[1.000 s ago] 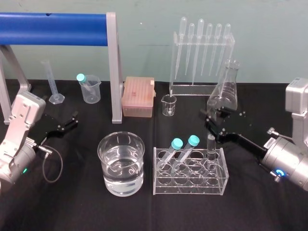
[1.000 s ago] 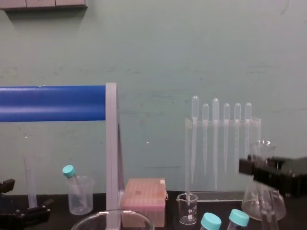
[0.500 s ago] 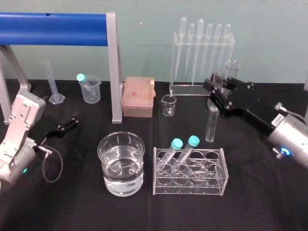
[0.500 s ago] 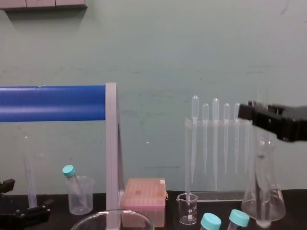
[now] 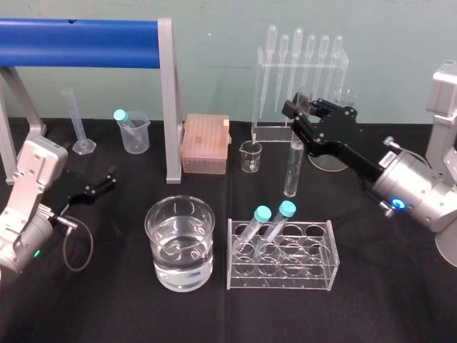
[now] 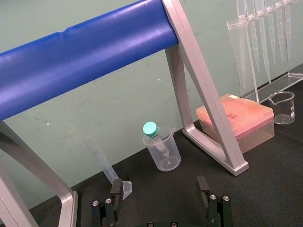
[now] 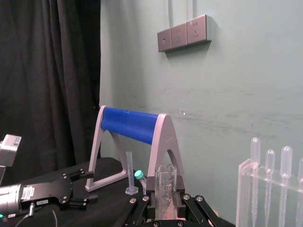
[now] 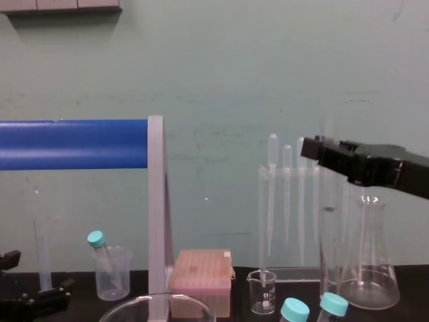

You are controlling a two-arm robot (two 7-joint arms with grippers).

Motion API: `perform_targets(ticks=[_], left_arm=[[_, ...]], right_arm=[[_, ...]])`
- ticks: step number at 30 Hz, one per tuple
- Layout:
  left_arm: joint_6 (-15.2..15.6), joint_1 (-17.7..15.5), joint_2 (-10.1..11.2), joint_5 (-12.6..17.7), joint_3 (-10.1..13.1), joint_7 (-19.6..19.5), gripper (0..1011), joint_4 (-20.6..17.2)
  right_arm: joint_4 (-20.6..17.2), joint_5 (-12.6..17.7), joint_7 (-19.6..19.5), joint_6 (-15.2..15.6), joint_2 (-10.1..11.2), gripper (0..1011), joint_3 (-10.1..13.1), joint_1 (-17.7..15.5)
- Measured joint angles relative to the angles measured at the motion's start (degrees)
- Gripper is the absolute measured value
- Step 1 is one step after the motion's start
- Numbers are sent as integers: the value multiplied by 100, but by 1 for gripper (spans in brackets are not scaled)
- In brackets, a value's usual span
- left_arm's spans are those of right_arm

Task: Hold the test tube with one hand and immerse one end into the beaker, then return it to the test tube rack.

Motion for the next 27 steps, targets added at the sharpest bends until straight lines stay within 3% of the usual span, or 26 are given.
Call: perform_targets(ticks=[6, 27], left_arm=[[0, 0, 0, 0, 0, 0, 1000, 0], [0, 0, 0, 0, 0, 0, 1000, 0]], right_arm=[[188, -26, 21, -37, -44, 226, -97, 108], [162, -27, 19, -28, -38, 226, -84, 97]])
